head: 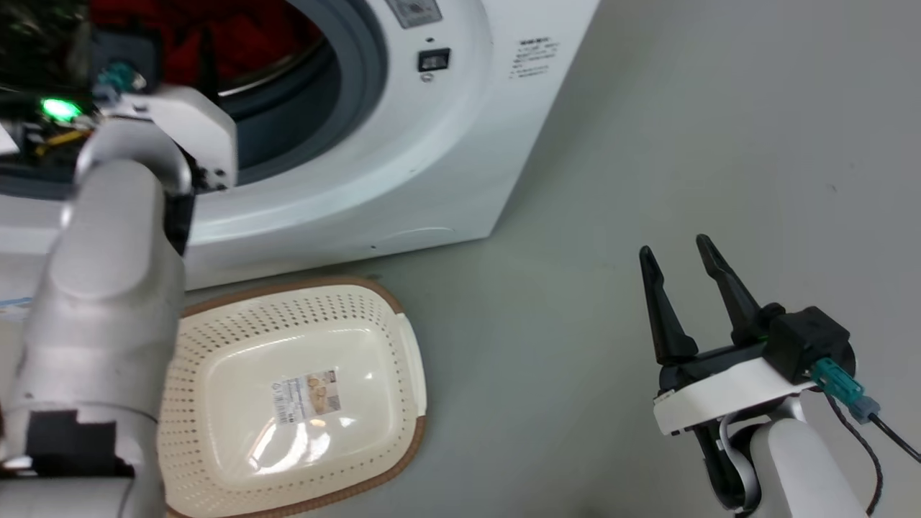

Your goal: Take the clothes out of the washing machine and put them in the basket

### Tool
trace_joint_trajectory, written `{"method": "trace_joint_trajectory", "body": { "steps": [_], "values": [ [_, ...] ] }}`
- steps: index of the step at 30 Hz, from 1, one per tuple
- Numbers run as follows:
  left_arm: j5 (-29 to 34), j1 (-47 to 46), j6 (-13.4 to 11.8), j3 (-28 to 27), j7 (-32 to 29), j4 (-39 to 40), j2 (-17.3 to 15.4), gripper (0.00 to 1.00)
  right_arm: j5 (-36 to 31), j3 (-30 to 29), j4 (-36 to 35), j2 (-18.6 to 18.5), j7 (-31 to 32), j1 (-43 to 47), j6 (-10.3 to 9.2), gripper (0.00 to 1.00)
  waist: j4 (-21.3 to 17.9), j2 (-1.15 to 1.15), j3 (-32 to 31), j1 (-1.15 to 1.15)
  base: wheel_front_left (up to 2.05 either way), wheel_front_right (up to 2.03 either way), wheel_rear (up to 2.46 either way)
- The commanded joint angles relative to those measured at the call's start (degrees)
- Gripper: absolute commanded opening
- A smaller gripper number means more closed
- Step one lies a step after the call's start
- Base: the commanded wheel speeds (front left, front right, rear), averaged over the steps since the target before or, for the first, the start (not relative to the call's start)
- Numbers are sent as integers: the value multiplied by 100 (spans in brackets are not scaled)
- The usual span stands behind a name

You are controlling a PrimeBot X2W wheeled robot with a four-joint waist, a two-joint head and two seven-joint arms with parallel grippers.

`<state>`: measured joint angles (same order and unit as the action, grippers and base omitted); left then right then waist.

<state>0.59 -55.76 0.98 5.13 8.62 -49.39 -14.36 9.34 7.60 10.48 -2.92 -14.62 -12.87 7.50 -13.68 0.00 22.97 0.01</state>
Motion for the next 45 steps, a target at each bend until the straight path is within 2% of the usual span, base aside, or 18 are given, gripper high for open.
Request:
{"method": "trace_joint_trajectory", "body": {
  "steps": [1,12,17,24,35,36,37,38,45],
  "values": [
    [48,-279,-13,10,-130,-157,-115,100,118,81,70,6,-43,-151,-2,100,-345,0,373,-1,0,0,0],
    [412,-1662,123,288,-1223,-789,-929,100,744,492,48,7,-60,-525,-2,100,-827,0,1170,-1,0,0,0],
    [504,-2152,249,363,-1933,-937,-1300,100,899,690,6,8,-60,-659,-2,100,-1005,0,1483,-1,0,0,0],
    [487,-2575,278,333,-3059,-1002,-1712,100,1112,982,2,7,-59,-748,-2,100,-1225,0,1752,-1,0,0,0],
    [329,-2477,105,219,-4425,-654,-1957,99,1279,1246,11,7,-59,-727,-2,100,-1362,0,1811,-1,0,0,0],
    [309,-2453,86,204,-4533,-573,-1964,48,1278,1260,14,6,-59,-730,-2,100,-1364,0,1812,-1,0,0,0],
    [271,-2413,66,185,-4652,-496,-1957,30,1297,1283,17,7,-59,-730,-2,100,-1365,0,1809,-1,0,0,0],
    [260,-2380,48,175,-4723,-394,-1959,0,1319,1295,21,7,-59,-733,-2,100,-1365,0,1809,-1,0,0,0],
    [111,-1976,-177,51,-5066,408,-2022,0,1369,1335,73,6,-59,-797,-2,100,-1376,0,1765,-1,0,0,0]
  ]
}}
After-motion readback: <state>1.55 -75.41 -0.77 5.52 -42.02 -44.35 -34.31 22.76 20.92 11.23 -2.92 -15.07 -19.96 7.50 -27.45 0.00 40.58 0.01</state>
